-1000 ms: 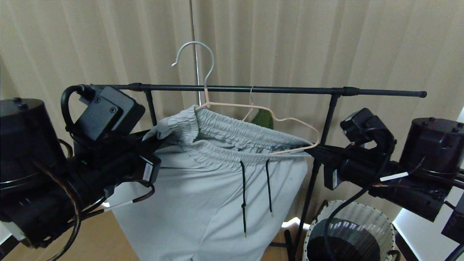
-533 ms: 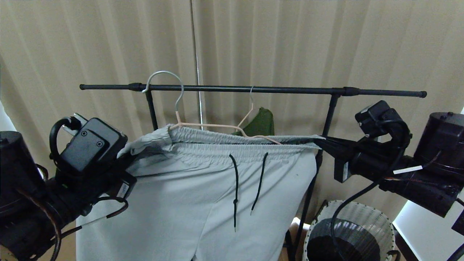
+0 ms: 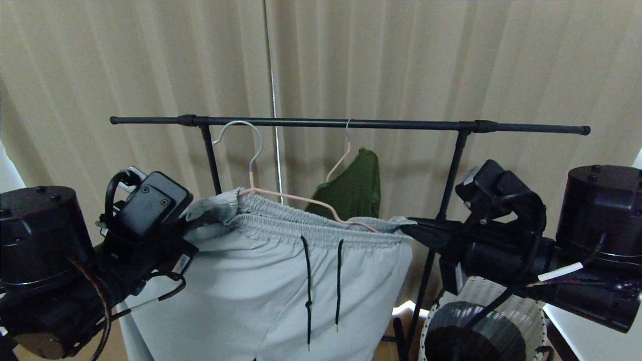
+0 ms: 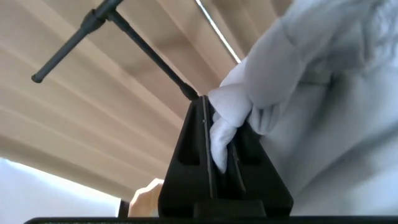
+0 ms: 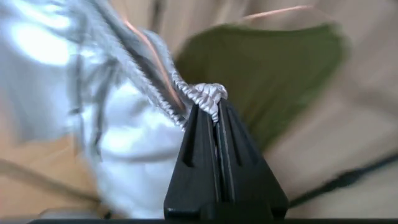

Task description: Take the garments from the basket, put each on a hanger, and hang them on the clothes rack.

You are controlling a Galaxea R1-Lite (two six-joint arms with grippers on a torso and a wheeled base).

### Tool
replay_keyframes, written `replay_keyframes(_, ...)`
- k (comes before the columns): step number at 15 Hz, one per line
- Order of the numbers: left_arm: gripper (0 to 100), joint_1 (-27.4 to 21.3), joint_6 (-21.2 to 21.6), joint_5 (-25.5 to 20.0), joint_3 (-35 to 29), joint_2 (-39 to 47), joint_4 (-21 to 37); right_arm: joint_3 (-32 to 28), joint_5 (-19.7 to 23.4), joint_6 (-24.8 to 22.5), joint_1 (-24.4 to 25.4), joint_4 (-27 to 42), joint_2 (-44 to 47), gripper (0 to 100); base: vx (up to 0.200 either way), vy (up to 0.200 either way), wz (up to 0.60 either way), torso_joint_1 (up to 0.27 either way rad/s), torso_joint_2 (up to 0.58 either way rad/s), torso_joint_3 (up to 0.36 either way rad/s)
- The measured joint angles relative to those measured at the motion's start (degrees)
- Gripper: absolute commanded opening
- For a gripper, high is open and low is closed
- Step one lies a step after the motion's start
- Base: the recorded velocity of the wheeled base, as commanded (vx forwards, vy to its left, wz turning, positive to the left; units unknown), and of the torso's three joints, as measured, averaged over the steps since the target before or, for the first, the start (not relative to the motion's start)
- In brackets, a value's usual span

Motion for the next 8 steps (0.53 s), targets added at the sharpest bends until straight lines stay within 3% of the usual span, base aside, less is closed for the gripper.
replay_keyframes(2, 0, 0.0, 0.0, 0.2, -0.3, 1.1, -1.8, -1.0, -0.2, -0.1, 2.7, 2.0, -0.8, 100, 0.0, 0.0, 0.0, 0.0, 0.0, 0.0)
replay_keyframes(8, 0, -1.2, -1.0, 3.4, -1.0, 4.0, -7.7, -2.3, -0.4, -1.3, 4.0, 2.6, -0.5, 100, 0.0, 0.0, 0.0, 0.0, 0.0, 0.0)
